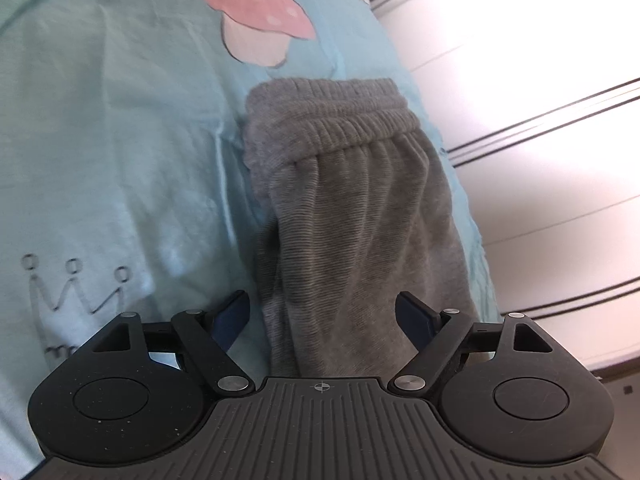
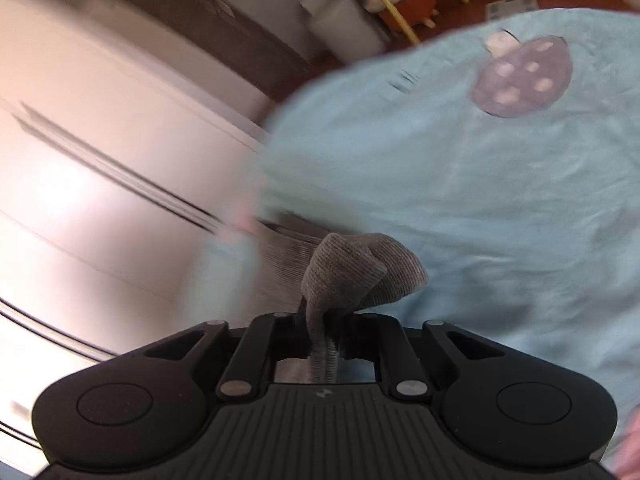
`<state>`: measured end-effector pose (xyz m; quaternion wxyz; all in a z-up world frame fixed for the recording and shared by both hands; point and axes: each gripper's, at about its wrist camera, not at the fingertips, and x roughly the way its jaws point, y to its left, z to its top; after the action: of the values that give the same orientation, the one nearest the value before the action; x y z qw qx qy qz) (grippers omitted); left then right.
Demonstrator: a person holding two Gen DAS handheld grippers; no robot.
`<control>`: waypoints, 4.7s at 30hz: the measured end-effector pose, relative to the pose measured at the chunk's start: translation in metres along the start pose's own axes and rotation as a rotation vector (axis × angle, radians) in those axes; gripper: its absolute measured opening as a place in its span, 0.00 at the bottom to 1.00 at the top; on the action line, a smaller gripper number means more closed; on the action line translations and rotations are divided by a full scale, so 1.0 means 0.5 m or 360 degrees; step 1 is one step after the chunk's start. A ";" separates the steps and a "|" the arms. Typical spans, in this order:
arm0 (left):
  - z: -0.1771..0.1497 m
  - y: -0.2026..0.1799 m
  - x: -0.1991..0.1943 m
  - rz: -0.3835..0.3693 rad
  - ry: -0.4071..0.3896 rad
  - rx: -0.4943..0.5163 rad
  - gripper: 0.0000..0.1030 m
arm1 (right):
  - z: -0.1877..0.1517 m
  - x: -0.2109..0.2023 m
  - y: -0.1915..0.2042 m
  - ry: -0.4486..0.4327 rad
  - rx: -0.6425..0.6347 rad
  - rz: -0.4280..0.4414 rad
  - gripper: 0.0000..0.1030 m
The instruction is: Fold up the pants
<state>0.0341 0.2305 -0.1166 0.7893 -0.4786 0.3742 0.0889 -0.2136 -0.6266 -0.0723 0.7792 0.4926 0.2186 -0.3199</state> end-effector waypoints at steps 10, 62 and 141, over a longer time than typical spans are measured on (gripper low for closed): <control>-0.114 -0.153 -0.120 0.0041 -0.0245 0.0531 0.86 | 0.038 -0.042 0.075 -0.0261 -0.0237 -0.0147 0.58; -0.463 -0.350 -0.054 -0.0393 0.0415 0.1105 0.89 | -0.101 0.019 0.088 0.0193 -0.0497 -0.0120 0.07; -0.391 -0.302 0.032 -0.0059 0.0418 0.0900 0.92 | -0.041 0.000 -0.114 -0.0043 0.0290 0.0273 0.15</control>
<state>0.0218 -0.0130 -0.0746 0.8375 -0.2543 0.4741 -0.0957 -0.2546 -0.6256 -0.1167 0.7585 0.5740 0.1352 -0.2773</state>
